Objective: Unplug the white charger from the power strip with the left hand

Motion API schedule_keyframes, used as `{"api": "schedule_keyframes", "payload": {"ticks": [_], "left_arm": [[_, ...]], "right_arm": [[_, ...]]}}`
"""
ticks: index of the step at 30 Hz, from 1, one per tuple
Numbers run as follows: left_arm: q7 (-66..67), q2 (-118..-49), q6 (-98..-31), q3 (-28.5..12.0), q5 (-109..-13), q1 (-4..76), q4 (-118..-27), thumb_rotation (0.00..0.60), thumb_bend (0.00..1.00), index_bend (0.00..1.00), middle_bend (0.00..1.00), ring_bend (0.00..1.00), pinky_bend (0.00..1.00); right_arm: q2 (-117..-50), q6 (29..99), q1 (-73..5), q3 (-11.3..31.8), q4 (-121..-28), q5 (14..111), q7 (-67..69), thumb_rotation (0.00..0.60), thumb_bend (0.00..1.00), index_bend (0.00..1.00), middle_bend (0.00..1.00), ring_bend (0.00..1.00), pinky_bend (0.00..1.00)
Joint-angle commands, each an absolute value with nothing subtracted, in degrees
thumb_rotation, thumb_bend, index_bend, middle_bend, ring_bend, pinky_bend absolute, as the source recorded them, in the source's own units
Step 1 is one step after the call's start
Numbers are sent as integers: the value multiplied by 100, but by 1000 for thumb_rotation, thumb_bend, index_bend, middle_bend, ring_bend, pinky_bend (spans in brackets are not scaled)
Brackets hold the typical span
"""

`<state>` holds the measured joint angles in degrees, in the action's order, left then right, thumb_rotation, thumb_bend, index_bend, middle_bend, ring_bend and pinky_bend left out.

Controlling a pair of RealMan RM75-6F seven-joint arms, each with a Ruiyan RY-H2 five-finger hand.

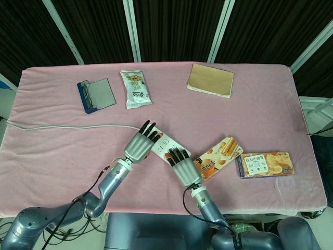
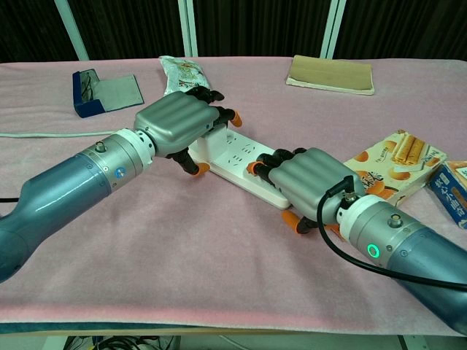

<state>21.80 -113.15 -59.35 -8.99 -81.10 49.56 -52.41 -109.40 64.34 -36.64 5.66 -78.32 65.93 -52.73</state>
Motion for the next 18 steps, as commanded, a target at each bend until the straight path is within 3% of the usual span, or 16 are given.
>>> {"api": "schedule_keyframes", "payload": {"ticks": [1, 18], "left_arm": [[2182, -11315, -5934, -898, -8108, 4952, -5232, 600, 253, 210, 247, 0, 0], [2222, -11282, -5950, -939, -8086, 4949, -5274, 600, 254, 210, 243, 0, 0]], "right_arm": [[-10939, 6435, -3665, 562, -7833, 6596, -5276, 600, 405, 154, 79, 71, 165], [-10947, 6439, -3668, 568, -7838, 6559, -5316, 600, 404, 153, 79, 71, 166]]}}
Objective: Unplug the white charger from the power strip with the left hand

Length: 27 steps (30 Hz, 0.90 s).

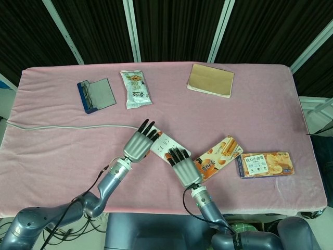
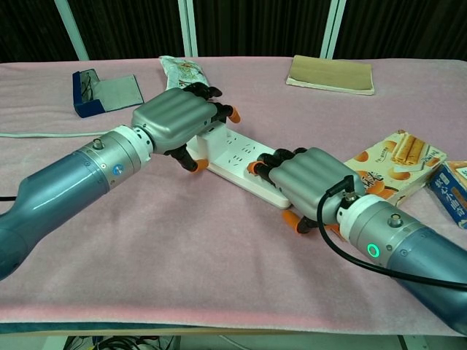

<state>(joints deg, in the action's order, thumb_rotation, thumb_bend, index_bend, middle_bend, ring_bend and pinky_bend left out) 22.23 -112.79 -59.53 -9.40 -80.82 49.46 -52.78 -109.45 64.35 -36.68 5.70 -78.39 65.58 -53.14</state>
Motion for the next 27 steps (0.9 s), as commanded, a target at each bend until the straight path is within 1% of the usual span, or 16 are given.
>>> {"api": "schedule_keyframes", "payload": {"ticks": [1, 11, 20, 24, 27], "left_arm": [[2226, -11280, -5947, -928, -8096, 4950, -5271, 600, 254, 210, 244, 0, 0], [2272, -11286, -5922, -935, -8066, 4947, -5252, 600, 254, 224, 256, 0, 0], [2224, -11366, -5916, -912, -8095, 4963, -5133, 600, 258, 262, 298, 0, 0], [2204, -11384, -5958, -917, -8120, 4969, -5097, 600, 302, 275, 314, 0, 0], [2192, -11404, -5979, -929, -8124, 4973, -5068, 600, 307, 280, 319, 0, 0]], "right_arm": [[-10949, 6440, -3667, 567, -7837, 6557, -5318, 600, 404, 154, 79, 71, 166], [-10958, 6454, -3666, 570, -7819, 6552, -5316, 600, 404, 153, 79, 72, 166], [-10947, 6482, -3655, 575, -7810, 6552, -5315, 600, 404, 154, 79, 71, 166], [-10940, 6483, -3652, 574, -7806, 6554, -5308, 600, 405, 160, 79, 71, 165], [-10941, 6480, -3653, 570, -7806, 6556, -5308, 600, 405, 170, 79, 71, 166]]}}
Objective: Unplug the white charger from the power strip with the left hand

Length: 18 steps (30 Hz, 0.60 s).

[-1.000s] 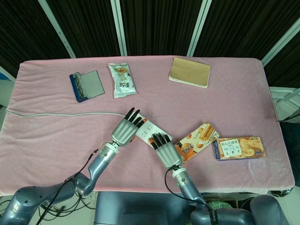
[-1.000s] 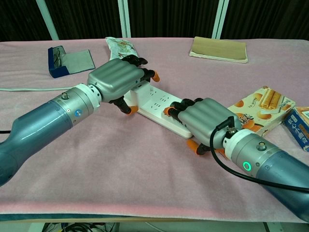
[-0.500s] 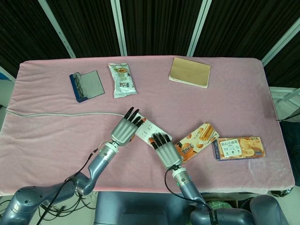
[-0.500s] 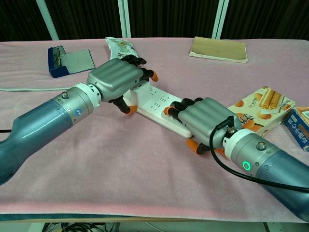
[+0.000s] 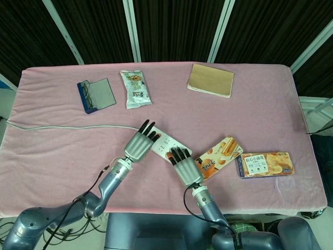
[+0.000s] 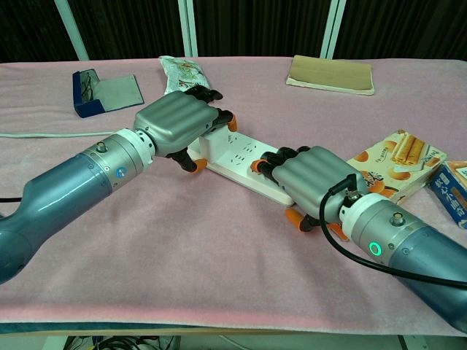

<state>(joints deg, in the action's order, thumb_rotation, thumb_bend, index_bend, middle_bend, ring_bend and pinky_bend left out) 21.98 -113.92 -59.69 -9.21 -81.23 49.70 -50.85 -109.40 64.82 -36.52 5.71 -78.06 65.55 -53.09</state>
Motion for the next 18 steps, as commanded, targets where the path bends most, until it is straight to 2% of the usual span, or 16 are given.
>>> {"api": "schedule_keyframes", "payload": {"ticks": [1, 9, 15, 18], "left_arm": [[2188, -11413, -5978, -934, -8120, 4975, -5058, 600, 307, 283, 322, 0, 0], [2183, -11472, -5930, -952, -8108, 5014, -4946, 600, 380, 305, 341, 0, 0], [2223, -11482, -5861, -912, -8120, 5032, -4919, 600, 383, 313, 344, 0, 0], [2252, -11487, -5841, -904, -8120, 5038, -4923, 600, 417, 326, 347, 0, 0]], "right_arm": [[-10942, 6479, -3654, 567, -7806, 6556, -5312, 600, 405, 172, 79, 71, 166], [-10939, 6465, -3658, 576, -7802, 6538, -5317, 600, 405, 174, 79, 71, 165], [-10932, 6454, -3661, 580, -7805, 6519, -5325, 600, 405, 174, 79, 72, 166], [-10924, 6452, -3661, 582, -7818, 6508, -5329, 600, 405, 174, 79, 71, 166]]}}
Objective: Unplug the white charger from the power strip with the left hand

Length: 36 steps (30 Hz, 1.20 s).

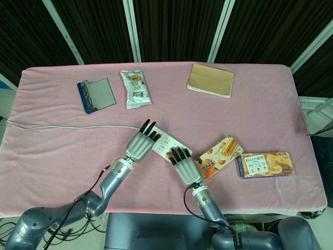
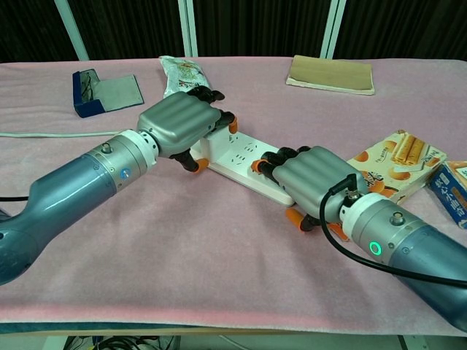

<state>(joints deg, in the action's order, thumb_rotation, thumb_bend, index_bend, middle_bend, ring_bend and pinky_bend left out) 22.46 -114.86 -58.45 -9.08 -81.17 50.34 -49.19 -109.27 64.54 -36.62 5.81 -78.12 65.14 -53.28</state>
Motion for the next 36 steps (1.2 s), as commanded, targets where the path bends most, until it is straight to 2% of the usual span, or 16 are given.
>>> {"api": "schedule_keyframes", "payload": {"ticks": [1, 9, 13, 27, 36], "left_arm": [[2254, -11485, -5841, -905, -8123, 5042, -4927, 600, 443, 330, 348, 0, 0], [2315, -11378, -5845, -943, -8153, 5099, -5075, 600, 541, 359, 360, 0, 0], [2414, -11298, -5702, -939, -8091, 5116, -5183, 600, 548, 424, 375, 0, 0], [2712, -10895, -5206, -1168, -7642, 5230, -5782, 600, 584, 512, 447, 33, 0], [2836, -10663, -4918, -1367, -7271, 5348, -6146, 600, 597, 527, 455, 45, 0]], "right_arm": [[-10922, 6452, -3661, 583, -7821, 6506, -5331, 600, 404, 174, 79, 71, 166], [-10912, 6427, -3670, 575, -7834, 6490, -5336, 600, 404, 174, 79, 72, 166], [-10924, 6414, -3674, 569, -7837, 6473, -5343, 600, 404, 174, 80, 72, 166], [-10914, 6382, -3698, 581, -7892, 6396, -5395, 600, 405, 174, 79, 72, 166], [-10893, 6362, -3719, 552, -7919, 6389, -5438, 600, 405, 174, 80, 72, 166]]}}
